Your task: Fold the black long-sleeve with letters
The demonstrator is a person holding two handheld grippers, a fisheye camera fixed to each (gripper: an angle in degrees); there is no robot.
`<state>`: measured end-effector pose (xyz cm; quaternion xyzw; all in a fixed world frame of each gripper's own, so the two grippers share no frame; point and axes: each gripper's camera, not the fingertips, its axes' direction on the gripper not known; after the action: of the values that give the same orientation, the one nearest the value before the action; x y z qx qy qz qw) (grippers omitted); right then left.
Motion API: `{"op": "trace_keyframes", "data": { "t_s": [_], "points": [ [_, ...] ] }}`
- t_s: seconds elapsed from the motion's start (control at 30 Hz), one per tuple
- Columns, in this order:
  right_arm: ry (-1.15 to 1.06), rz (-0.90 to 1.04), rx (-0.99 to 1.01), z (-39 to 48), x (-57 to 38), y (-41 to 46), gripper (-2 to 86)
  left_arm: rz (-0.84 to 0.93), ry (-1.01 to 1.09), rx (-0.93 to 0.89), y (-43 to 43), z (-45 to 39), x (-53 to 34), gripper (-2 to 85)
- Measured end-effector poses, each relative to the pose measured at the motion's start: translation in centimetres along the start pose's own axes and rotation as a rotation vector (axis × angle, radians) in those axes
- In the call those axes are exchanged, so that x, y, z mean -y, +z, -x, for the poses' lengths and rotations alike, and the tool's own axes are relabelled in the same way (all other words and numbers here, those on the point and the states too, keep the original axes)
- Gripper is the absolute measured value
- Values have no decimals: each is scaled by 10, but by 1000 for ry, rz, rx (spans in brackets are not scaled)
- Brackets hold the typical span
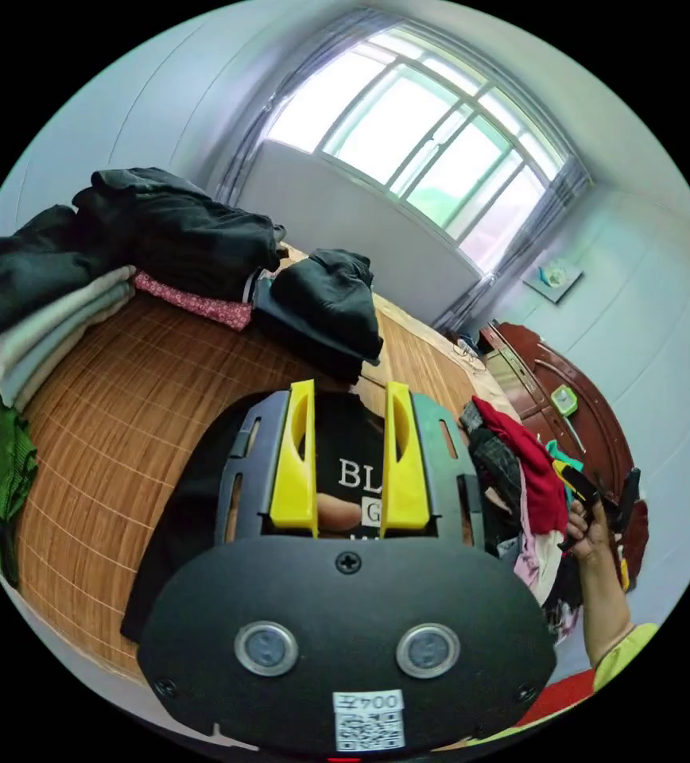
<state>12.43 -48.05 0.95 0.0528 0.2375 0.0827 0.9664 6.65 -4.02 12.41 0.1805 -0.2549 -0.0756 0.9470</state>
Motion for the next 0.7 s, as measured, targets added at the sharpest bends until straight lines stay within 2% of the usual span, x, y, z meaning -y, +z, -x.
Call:
{"op": "trace_keyframes", "data": {
  "t_s": [0.13,0.27,0.37,0.43,0.57,0.7],
  "points": [
    [-58,5,43,-35,-154,-39,55,46,87,-4,-99,35,-15,127],
    [62,143,128,-70,-313,-71,59,114,28,-29,-196,89,-57,125],
    [215,252,244,-88,-405,-73,109,232,-113,-58,-251,143,-102,128],
    [293,287,284,-98,-445,-68,123,279,-305,-124,-278,183,-131,132],
    [502,263,431,-133,-493,-57,134,218,-593,-275,-296,231,-142,135],
    [549,266,467,-147,-509,-42,134,154,-771,-382,-298,261,-109,137]
  ]
}}
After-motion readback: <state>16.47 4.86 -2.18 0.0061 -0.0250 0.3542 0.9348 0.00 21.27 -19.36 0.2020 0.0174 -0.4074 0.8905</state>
